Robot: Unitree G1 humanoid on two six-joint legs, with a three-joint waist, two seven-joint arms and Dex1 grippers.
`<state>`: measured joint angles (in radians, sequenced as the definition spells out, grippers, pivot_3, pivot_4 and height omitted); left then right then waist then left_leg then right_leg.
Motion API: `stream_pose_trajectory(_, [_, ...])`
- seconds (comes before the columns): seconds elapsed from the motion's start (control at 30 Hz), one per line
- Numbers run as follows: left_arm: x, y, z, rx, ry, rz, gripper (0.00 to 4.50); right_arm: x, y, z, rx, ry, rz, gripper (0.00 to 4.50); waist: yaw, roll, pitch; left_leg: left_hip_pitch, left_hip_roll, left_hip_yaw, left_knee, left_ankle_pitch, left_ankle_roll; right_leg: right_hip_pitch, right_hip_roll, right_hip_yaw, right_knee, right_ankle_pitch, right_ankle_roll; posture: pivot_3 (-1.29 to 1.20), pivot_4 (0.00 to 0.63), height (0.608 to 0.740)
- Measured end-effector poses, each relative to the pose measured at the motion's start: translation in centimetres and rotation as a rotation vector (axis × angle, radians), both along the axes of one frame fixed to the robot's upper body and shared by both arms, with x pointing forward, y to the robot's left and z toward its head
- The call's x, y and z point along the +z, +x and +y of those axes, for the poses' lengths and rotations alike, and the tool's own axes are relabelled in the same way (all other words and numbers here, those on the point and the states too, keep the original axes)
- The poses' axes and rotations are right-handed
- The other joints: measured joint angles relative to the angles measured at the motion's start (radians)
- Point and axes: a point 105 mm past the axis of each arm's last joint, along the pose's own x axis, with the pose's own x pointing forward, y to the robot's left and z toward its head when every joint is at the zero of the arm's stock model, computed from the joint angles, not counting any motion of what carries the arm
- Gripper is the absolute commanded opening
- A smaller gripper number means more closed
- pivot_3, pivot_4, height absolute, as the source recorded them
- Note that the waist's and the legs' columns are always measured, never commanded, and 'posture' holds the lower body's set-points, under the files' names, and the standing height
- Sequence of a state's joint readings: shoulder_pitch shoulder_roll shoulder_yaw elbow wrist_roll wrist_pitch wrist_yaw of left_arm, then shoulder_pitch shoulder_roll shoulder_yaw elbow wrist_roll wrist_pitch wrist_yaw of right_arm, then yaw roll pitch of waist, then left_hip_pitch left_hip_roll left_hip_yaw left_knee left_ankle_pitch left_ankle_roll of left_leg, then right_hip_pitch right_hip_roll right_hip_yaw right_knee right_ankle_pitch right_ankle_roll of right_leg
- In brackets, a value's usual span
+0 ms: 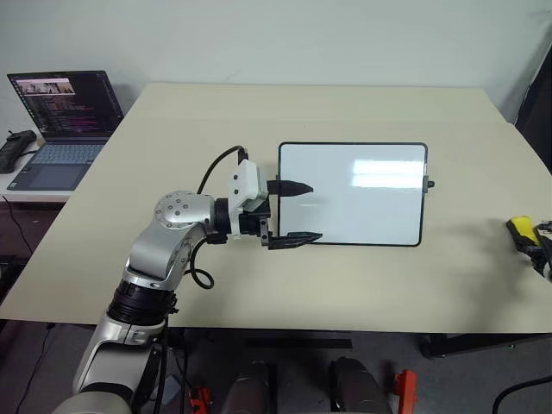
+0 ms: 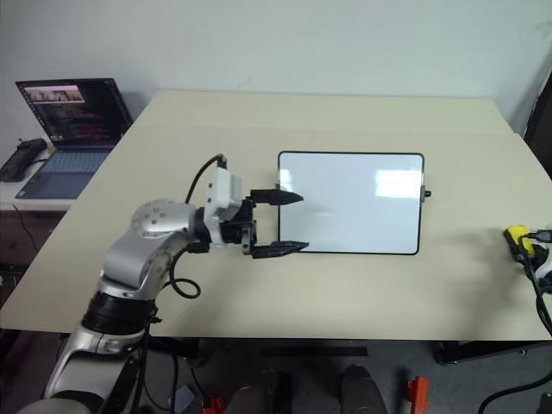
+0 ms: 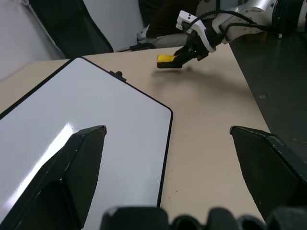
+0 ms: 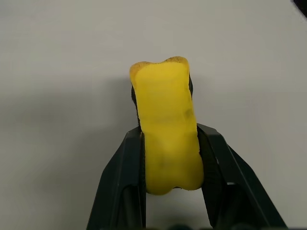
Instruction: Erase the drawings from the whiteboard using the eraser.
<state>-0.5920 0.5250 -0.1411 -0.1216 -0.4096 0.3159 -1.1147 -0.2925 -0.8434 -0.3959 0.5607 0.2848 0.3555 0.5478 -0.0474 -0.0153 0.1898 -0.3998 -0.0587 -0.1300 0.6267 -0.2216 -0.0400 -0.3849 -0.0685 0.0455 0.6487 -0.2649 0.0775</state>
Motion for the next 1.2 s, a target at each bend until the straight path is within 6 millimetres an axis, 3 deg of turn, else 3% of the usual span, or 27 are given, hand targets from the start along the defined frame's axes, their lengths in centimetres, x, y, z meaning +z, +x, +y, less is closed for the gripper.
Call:
stream_pose_trajectory(0.17, [-0.2,-0.2,0.2,0.013,0.005,-0.004,4.50,-0.7,0.1,-0.1,-0.006,-0.007,0.035,1.10,0.003,0.000,0.000,0.000,0.000,-0.001,0.000,0.000,0.000,0.000,0.000,0.000,0.000,0.000,0.000,0.00,0.150,0.740])
stream_pose_trajectory(0.5, [-0.1,0.1,0.5,0.044,0.021,-0.024,4.50,-0.3,0.5,0.5,0.023,0.020,0.034,4.47,0.002,0.000,0.000,0.000,0.000,0.000,0.000,0.000,0.000,0.000,0.000,0.000,0.000,0.000,0.000,0.00,0.150,0.740])
stream_pose_trajectory(0.6, [0.2,0.9,1.3,0.102,0.014,-0.053,4.50,0.9,1.0,1.5,0.067,0.004,0.008,4.47,0.001,0.000,0.000,0.000,0.000,0.000,0.000,0.000,0.000,0.000,0.000,0.000,0.001,0.000,0.000,0.00,0.150,0.740])
stream_pose_trajectory(0.67, [0.5,2.4,2.8,0.216,-0.019,-0.072,4.50,2.8,1.4,2.3,0.101,-0.023,-0.044,4.47,0.000,0.001,-0.001,0.000,0.000,-0.001,0.000,0.000,0.000,0.000,0.000,0.000,0.001,0.000,0.000,0.00,0.150,0.740])
stream_pose_trajectory(0.73, [0.6,4.6,5.5,0.401,-0.045,-0.095,4.50,5.0,2.1,3.2,0.131,-0.046,-0.128,4.47,-0.001,0.001,-0.001,0.001,0.000,-0.001,0.001,0.000,0.000,0.000,0.000,0.000,0.002,0.000,0.000,0.00,0.150,0.740])
stream_pose_trajectory(0.8, [-0.2,7.2,9.5,0.655,-0.058,-0.101,4.50,6.7,3.3,5.2,0.175,-0.046,-0.255,4.47,-0.006,0.000,-0.001,0.002,0.000,0.000,0.001,0.000,0.000,0.000,0.002,0.000,0.001,0.000,0.000,0.00,0.150,0.740])
stream_pose_trajectory(0.87, [-1.3,8.8,12.4,0.859,-0.108,-0.093,4.50,6.2,4.4,7.4,0.206,-0.006,-0.327,4.47,-0.004,-0.002,-0.003,0.002,0.001,-0.002,0.001,0.000,0.000,0.001,0.003,-0.001,0.001,0.001,0.000,0.00,0.150,0.740])
stream_pose_trajectory(0.93, [-2.6,9.4,13.8,0.968,-0.127,-0.123,4.50,4.0,5.2,9.3,0.222,0.060,-0.345,4.47,0.002,-0.003,-0.003,0.001,0.000,-0.003,0.002,0.000,0.000,0.000,0.001,0.000,0.002,0.002,0.001,0.00,0.150,0.740])
stream_pose_trajectory(1.03, [-4.6,9.4,14.4,1.049,-0.132,-0.155,4.50,1.2,5.5,9.7,0.172,0.101,-0.345,4.47,0.023,-0.002,-0.003,-0.002,-0.003,-0.002,0.001,0.000,-0.001,-0.003,-0.002,0.000,0.001,0.002,0.001,0.00,0.150,0.740])
stream_pose_trajectory(1.2, [-6.8,9.1,13.4,1.110,-0.199,-0.175,4.50,0.2,5.5,9.2,0.118,0.085,-0.398,4.47,0.038,-0.002,-0.003,-0.002,-0.002,-0.002,0.001,0.000,-0.001,-0.003,-0.002,0.000,0.001,0.002,0.001,0.00,0.150,0.740])
